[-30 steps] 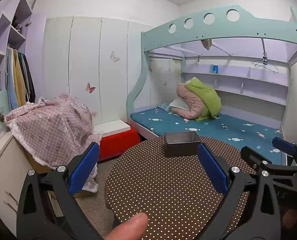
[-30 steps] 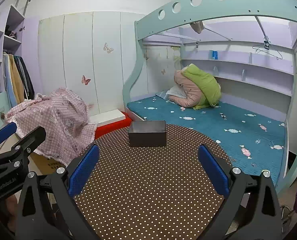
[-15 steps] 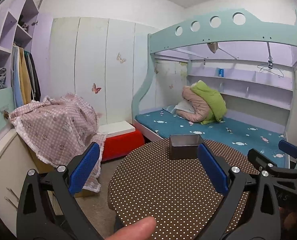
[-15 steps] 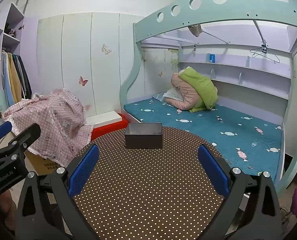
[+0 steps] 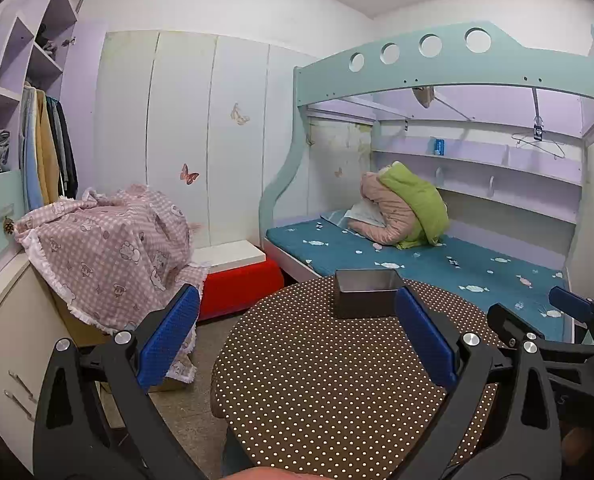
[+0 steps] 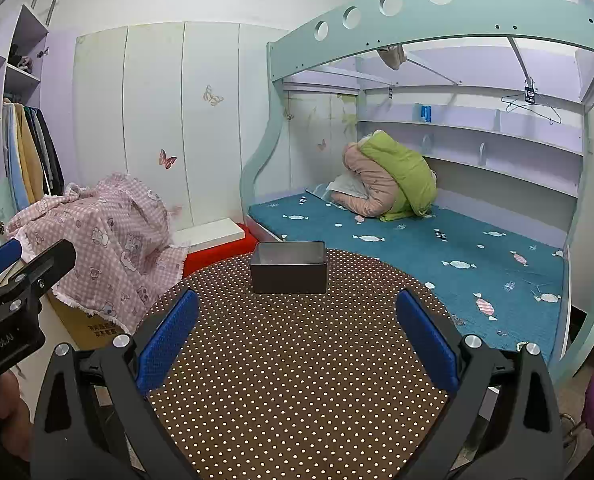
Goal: Organize jewelry
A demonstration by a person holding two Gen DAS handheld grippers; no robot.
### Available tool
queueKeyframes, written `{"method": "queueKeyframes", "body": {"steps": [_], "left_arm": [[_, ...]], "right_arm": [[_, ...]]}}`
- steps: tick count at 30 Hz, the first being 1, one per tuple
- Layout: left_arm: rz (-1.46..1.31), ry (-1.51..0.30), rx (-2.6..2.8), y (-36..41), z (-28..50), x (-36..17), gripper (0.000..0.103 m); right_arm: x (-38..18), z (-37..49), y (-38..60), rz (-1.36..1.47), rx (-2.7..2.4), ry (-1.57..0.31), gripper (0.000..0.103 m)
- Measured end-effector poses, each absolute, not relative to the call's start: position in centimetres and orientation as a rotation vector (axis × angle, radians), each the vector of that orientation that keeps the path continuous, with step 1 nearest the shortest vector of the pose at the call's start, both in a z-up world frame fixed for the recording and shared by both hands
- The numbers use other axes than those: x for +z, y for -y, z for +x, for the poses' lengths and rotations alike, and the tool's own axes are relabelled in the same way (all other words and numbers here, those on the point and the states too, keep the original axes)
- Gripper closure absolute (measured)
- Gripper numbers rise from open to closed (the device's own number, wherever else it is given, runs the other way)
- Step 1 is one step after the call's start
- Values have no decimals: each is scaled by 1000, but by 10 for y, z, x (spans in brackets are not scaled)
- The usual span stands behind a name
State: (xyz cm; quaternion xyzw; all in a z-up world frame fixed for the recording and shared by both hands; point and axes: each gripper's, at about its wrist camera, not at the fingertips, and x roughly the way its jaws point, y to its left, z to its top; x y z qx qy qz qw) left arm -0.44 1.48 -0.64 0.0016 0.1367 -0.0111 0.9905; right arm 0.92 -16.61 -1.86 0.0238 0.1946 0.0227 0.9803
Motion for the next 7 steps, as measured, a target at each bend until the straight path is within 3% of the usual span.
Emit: {"method": "queueKeyframes", "body": {"steps": [7], "left_arm": [[-2,-290,-23,-15,-3,-6,5]], "right_arm": [[-20,9,167,51,45,-391,8]]}}
